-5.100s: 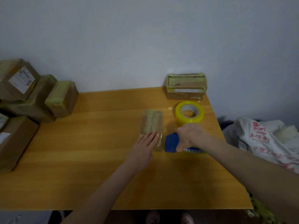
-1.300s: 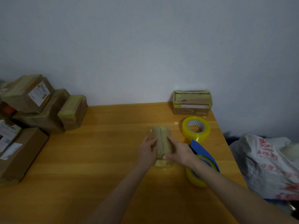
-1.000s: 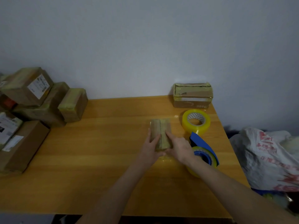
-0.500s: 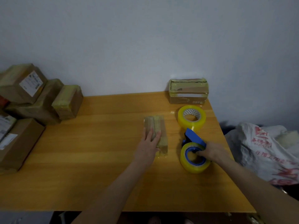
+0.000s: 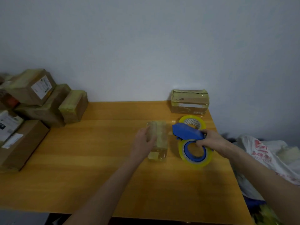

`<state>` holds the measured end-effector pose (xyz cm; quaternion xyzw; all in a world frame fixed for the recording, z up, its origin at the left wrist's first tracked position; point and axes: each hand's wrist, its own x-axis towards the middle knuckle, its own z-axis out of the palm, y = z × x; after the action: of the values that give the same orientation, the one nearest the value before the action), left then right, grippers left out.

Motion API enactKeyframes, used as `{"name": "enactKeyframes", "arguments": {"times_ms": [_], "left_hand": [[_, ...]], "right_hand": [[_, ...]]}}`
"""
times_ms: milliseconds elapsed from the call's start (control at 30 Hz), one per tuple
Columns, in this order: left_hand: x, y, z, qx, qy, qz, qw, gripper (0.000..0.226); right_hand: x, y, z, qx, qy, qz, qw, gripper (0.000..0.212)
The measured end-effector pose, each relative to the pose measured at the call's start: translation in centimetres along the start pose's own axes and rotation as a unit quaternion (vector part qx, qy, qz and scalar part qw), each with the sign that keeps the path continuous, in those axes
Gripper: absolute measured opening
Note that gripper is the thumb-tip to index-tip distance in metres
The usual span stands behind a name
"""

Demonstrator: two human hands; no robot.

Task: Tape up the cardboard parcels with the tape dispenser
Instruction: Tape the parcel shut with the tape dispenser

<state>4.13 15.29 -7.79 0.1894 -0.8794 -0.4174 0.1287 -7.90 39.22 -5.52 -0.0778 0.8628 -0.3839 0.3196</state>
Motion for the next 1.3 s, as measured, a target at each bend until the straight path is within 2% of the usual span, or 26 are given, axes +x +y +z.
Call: {"name": "enactKeyframes", "arguments": {"times_ms": [67,167,233,333,500,667,800,967,1100,1300], "left_hand": [[0.4,1.9,-0.7,-0.151,0.009,-0.085,0.985,0.042],[0.3,3.7,-1.7,-0.282,-0.07,-0.17,0.942,0.038],[0.1,4.5,-2.1,-0.326,-0.108,-0.204,0.917,0.042],[0.0,5.1,-2.7,-0.346,-0.111,-0.228,0.903,0.042],[-0.2,4.2,-3.4,-0.339,-0.096,-0.207,0.913,0.017],[-0.6,2.9,-3.5,-0.244,-0.063,-0.186,0.95,0.017],[-1.2,1.5,-4.0,-0.235,-0.059,-0.193,0.951,0.012],[-2.0,0.5,-3.7,-0.225,-0.067,-0.217,0.948,0.011],[-1.8,-2.0,-5.9,-0.202,-0.005,-0.256,0.945,0.015],[-1.7,-2.9,-5.5,-0.143,-0.006,-0.236,0.961,0.016]], "right_hand": [[-0.6,-1.6,-0.9,0.016,-0.015,-0.042,0.999,0.048],[-1.9,-3.6,-1.3,0.042,-0.042,-0.092,0.994,0.049],[-2.6,-4.3,-1.2,0.038,-0.06,-0.112,0.991,0.055],[-3.3,-5.0,-0.7,0.025,-0.079,-0.137,0.987,0.057],[-3.6,-5.7,-0.1,-0.059,-0.093,-0.198,0.974,0.054],[-3.7,-6.1,0.6,-0.195,-0.096,-0.263,0.94,0.062],[-3.3,-5.8,0.9,-0.238,-0.075,-0.291,0.924,0.064],[-3.5,-5.2,1.2,-0.236,-0.098,-0.279,0.926,0.069],[-3.2,-3.6,-0.9,-0.262,-0.075,-0.242,0.931,0.076],[-2.3,-2.2,-2.0,-0.288,-0.084,-0.194,0.934,0.082]]}}
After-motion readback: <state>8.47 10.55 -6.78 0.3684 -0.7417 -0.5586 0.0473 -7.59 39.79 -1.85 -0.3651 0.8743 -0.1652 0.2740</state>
